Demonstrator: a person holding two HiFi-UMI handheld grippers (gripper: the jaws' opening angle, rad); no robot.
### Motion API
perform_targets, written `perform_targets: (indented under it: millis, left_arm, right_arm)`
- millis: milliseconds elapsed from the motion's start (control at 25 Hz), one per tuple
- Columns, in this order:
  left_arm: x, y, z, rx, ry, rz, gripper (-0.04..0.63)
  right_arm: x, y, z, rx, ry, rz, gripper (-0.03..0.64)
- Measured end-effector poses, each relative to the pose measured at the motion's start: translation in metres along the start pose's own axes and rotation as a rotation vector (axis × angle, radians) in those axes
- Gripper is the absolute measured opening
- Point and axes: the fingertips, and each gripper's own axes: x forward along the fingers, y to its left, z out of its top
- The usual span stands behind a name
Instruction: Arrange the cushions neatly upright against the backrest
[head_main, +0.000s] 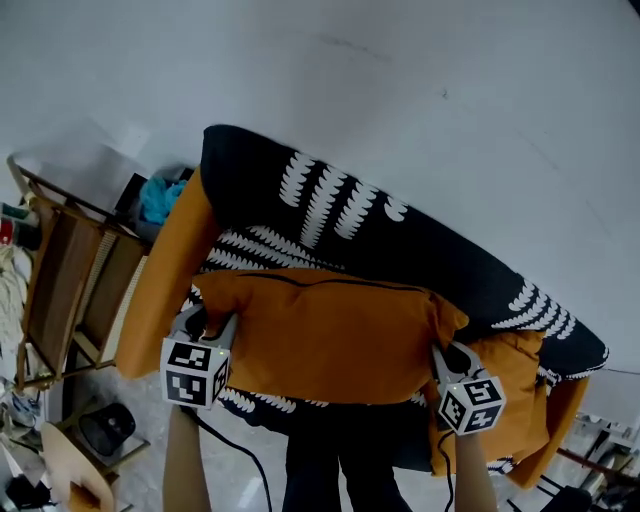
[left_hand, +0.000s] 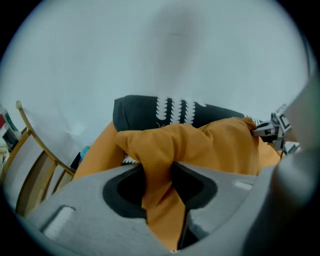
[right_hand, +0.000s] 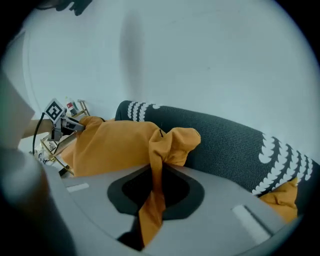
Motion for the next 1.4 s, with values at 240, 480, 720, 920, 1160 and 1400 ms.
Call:
perform_targets:
  millis: [240,480,720,920,1160,1400]
  left_arm:
    - [-0.014,0.024,0.070,0.089,-0.103,0.035,0.161]
    - [-0.013,0.046,0.130,0.174,-0.197,0.040,0.166]
    - [0.006,0.062,0.168,0.226,-0.253,0.034,0.172]
    - [0.042,0.075,0.164,0.241,-0.223,0.021,0.179]
    - [0.061,0.080,0.163,0.143,-0.300,0.040,0.178]
    - [0.069,0.081,0.168,0.133,-0.278,0.063,0.183]
  right_arm:
    - [-0.013,0.014,0.043,-0.004,-0.102,-0.002,0.043]
    - [-0.014,0.021,0.076,-0.005,-0.200,-0.013,0.038]
    - [-0.008,0.026,0.091,-0.004,-0.244,-0.014,0.035]
    - [0.014,0.033,0.074,0.010,-0.200,0.000,0.037]
    - [0.031,0.021,0.081,0.087,-0.227,0.000,0.037]
    - [0.034,0.017,0.083,0.083,-0.224,-0.014,0.044]
